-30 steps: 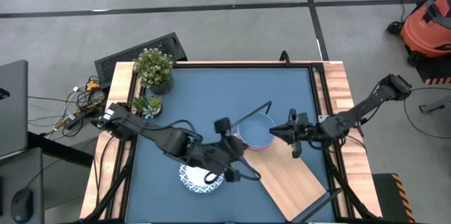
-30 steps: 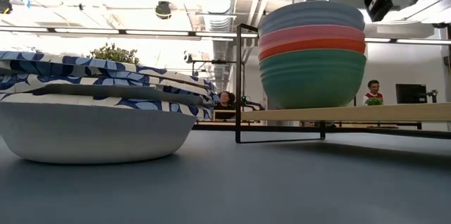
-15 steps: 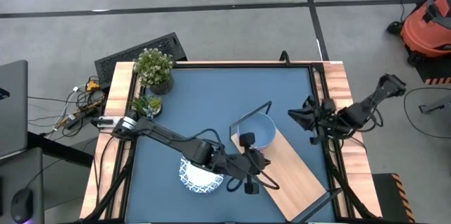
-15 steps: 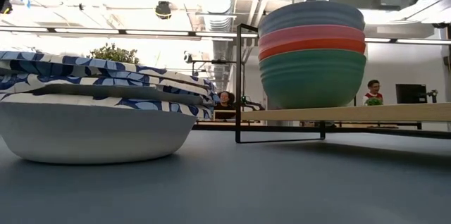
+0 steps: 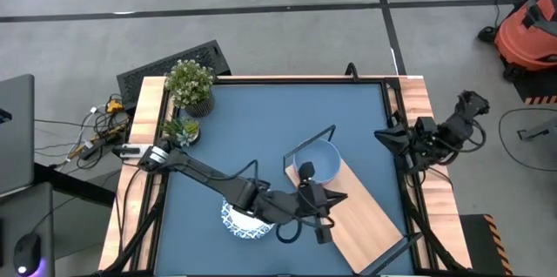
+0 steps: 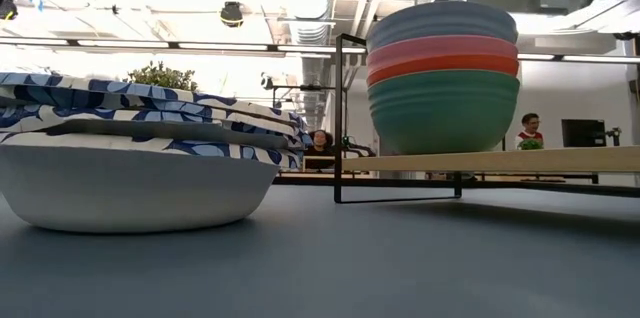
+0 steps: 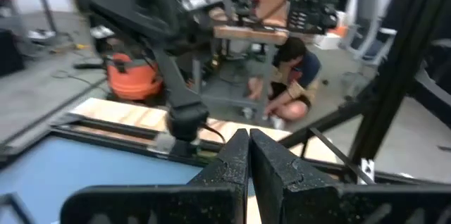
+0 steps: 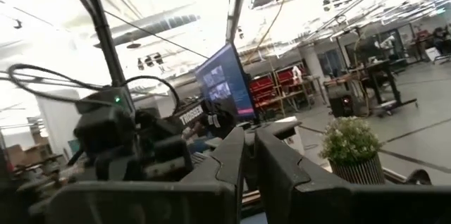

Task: Place and stack bowls onto a shelf
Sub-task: Stack the blue bowl on top of the pink bowl on the shelf, then put the white bowl on the shelf

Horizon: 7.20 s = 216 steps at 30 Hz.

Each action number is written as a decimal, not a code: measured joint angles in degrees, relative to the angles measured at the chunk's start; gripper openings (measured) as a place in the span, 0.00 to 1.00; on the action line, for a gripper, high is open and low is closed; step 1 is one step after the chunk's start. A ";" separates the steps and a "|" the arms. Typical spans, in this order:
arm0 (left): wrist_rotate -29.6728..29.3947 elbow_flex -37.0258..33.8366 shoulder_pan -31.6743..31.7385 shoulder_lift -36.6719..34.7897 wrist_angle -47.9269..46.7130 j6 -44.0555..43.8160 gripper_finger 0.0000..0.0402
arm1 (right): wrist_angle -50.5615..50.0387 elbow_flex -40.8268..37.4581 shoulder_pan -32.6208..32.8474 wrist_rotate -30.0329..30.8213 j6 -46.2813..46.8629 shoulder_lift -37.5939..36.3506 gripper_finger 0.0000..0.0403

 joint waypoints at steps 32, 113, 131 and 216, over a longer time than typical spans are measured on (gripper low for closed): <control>-4.02 -7.60 0.70 -8.12 -11.65 -2.01 0.00 | -4.53 0.00 2.05 8.52 -4.95 -2.36 0.16; 22.81 -33.99 -6.10 -20.03 -27.10 -45.37 0.40 | -15.47 0.00 0.44 10.17 6.22 -2.40 0.16; 11.76 -34.03 -15.77 -20.53 -60.79 -96.53 0.46 | -15.47 0.00 0.44 10.15 6.14 -2.40 0.16; 24.03 -38.68 -11.39 -19.30 -64.23 -104.00 0.35 | -35.58 0.00 -10.23 10.16 17.03 -2.41 0.16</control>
